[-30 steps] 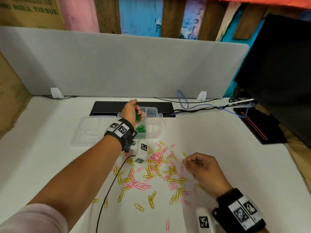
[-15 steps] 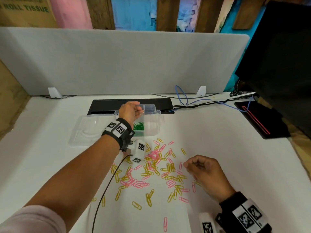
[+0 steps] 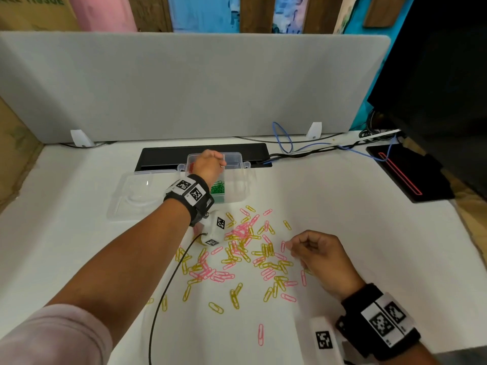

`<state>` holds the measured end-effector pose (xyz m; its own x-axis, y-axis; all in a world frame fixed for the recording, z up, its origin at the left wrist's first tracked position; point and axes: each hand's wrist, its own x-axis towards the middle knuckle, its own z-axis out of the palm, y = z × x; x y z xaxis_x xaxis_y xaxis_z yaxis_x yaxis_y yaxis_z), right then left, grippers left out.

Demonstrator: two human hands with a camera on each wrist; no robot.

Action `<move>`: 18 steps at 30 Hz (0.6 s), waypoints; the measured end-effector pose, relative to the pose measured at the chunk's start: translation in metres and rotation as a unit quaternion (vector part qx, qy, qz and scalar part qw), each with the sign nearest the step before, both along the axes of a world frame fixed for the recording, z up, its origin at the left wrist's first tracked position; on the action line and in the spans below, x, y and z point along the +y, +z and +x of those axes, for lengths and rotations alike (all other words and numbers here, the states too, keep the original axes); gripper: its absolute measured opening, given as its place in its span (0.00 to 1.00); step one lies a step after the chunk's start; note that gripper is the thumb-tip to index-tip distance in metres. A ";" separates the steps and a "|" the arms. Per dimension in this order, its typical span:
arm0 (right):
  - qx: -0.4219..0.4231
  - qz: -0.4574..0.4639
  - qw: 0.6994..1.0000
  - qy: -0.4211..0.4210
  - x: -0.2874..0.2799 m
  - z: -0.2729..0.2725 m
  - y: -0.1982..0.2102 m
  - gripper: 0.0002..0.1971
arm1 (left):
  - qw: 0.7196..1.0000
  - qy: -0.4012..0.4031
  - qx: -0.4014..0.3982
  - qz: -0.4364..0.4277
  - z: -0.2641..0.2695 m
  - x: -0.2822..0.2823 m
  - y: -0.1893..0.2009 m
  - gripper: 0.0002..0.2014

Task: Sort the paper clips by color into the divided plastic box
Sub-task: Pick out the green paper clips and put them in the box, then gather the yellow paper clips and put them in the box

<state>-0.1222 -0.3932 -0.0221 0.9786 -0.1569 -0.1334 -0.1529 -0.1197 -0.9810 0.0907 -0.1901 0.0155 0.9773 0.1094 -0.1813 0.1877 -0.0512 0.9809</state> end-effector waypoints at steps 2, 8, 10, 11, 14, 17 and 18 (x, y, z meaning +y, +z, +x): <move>-0.002 0.000 1.000 -0.003 -0.001 0.000 0.000 0.07 | 1.000 -0.011 -0.001 0.002 -0.001 0.001 -0.001 0.18; -0.002 -0.011 1.000 0.008 -0.001 0.002 -0.002 0.06 | 0.999 -0.017 -0.013 0.037 -0.004 0.008 0.006 0.14; -0.003 -0.013 1.000 0.012 -0.001 0.003 -0.003 0.05 | 0.999 -0.005 -0.024 0.048 -0.008 0.014 0.010 0.12; -0.004 -0.013 1.000 0.015 -0.001 0.003 -0.003 0.05 | 0.998 -0.002 -0.028 0.050 -0.011 0.019 0.013 0.10; -0.012 -0.014 1.000 0.021 0.002 0.003 -0.001 0.05 | 0.999 -0.007 -0.027 0.036 -0.025 0.036 0.022 0.07; -0.021 -0.021 0.999 0.032 0.007 -0.001 0.001 0.06 | 0.999 -0.025 -0.018 0.008 -0.048 0.060 0.029 0.06; -0.024 -0.023 0.999 0.038 0.010 -0.003 0.003 0.07 | 0.999 -0.037 -0.014 0.004 -0.058 0.069 0.031 0.06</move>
<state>-0.1252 -0.3834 -0.0195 0.9929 -0.0872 -0.0803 -0.0946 -0.1744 -0.9801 0.0324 -0.1214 0.0463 0.9875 0.0377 -0.1533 0.1557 -0.0717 0.9852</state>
